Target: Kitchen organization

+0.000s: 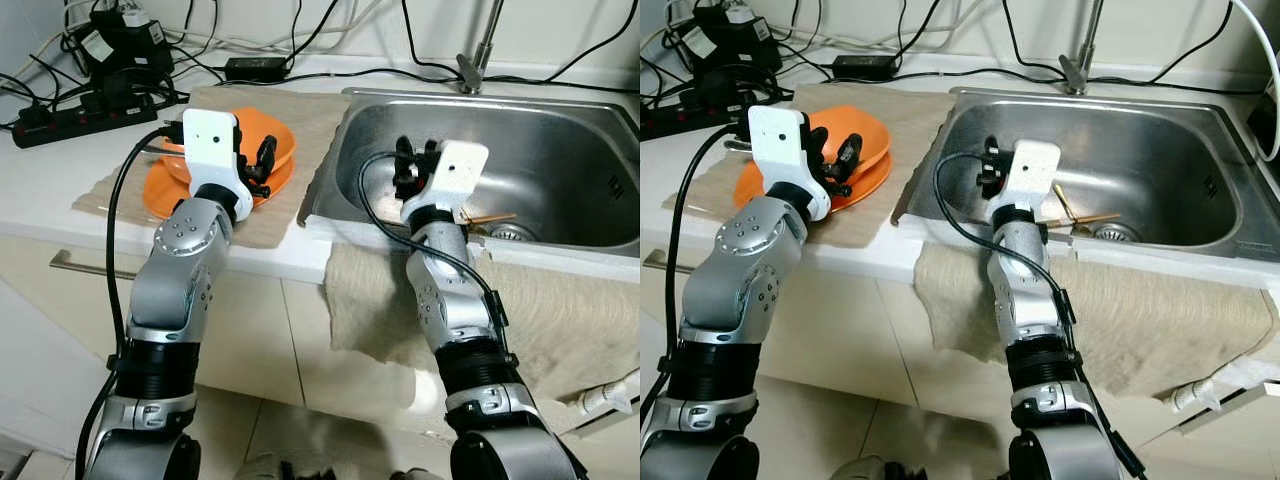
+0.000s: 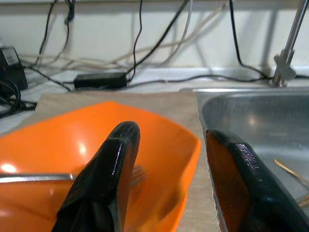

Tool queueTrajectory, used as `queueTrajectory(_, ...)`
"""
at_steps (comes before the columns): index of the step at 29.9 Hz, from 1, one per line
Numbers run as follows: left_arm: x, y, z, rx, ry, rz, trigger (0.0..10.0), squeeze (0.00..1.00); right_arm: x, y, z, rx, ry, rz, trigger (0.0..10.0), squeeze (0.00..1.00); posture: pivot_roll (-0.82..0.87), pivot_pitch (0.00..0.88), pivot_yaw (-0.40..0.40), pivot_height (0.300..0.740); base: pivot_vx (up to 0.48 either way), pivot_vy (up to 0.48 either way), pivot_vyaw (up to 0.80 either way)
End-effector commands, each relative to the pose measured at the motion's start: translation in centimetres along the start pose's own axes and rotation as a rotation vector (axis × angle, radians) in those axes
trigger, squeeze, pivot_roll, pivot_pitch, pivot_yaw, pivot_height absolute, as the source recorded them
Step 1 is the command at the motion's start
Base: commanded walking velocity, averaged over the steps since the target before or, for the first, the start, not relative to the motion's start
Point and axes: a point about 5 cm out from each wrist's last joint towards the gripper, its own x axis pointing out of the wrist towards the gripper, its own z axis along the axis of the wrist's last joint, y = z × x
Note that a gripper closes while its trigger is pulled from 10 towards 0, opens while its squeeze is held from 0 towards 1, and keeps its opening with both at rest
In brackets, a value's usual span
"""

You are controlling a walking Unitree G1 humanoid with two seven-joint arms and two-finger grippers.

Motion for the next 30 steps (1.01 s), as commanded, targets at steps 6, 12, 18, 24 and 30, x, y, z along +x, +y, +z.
queueTrajectory(6, -1.8, 2.7, -3.7, -0.017, 0.120, 0.128, 10.0, 0.00, -1.9, -1.7, -3.0, -0.136, 0.133, 0.024, 10.0, 0.00, 0.04, 0.011, 0.073, 0.740, 0.000, 0.000, 0.00)
queueTrajectory(12, -1.5, 2.6, -2.5, 0.000, 0.061, 0.136, 10.0, 0.00, -1.9, -2.2, -2.3, -0.157, 0.100, 0.016, 10.0, 0.00, 0.04, 0.004, 0.068, 0.740, 0.000, 0.000, 0.00)
queueTrajectory(18, -1.3, 2.5, -1.6, 0.035, 0.021, 0.124, 10.0, 0.00, -2.0, -1.4, -2.3, -0.147, 0.100, 0.035, 10.0, 0.00, 0.05, 0.000, 0.070, 0.740, 0.000, 0.000, 0.00)
queueTrajectory(24, -1.3, 2.9, -1.4, 0.043, 0.020, 0.127, 10.0, 0.00, -2.2, -1.3, -2.7, -0.143, 0.111, 0.041, 10.0, 0.00, 0.05, 0.000, 0.069, 0.740, 0.000, 0.000, 0.00)
queueTrajectory(30, -1.0, 4.5, -0.8, 0.069, 0.027, 0.132, 10.0, 0.00, -2.4, -1.2, -2.6, -0.135, 0.104, 0.058, 10.0, 0.00, 0.05, 0.000, 0.066, 0.740, 0.000, 0.000, 0.00)
